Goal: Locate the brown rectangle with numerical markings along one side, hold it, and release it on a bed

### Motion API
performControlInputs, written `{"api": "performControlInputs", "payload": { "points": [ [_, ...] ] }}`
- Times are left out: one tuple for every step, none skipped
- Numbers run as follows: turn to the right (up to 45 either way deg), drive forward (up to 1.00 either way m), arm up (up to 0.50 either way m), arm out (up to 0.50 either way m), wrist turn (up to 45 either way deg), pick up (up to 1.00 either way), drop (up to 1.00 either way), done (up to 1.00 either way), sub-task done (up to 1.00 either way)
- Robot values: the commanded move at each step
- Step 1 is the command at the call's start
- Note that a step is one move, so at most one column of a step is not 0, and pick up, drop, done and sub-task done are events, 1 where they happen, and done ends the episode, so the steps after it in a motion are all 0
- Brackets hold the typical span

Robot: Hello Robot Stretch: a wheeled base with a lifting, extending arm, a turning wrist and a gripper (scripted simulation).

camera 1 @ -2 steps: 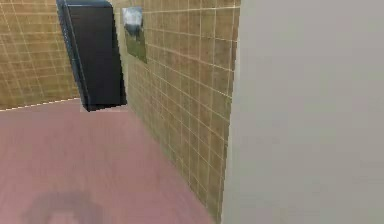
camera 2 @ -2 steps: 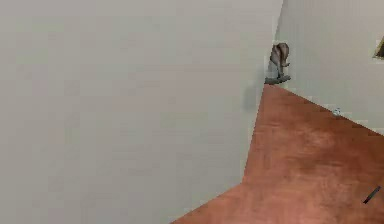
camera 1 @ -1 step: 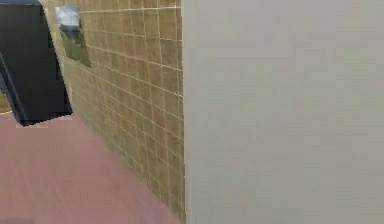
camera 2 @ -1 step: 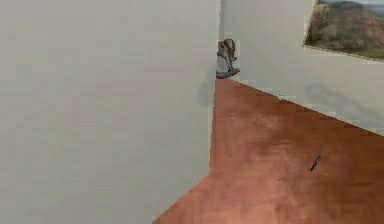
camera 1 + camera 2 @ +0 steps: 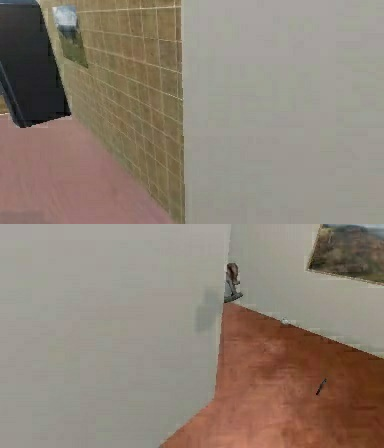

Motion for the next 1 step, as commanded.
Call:
{"api": "performControlInputs", "payload": {
  "points": [
    [45.0,0.0,0.0,0.0,0.0,0.0,0.0,0.0,0.0]
  ]
}}
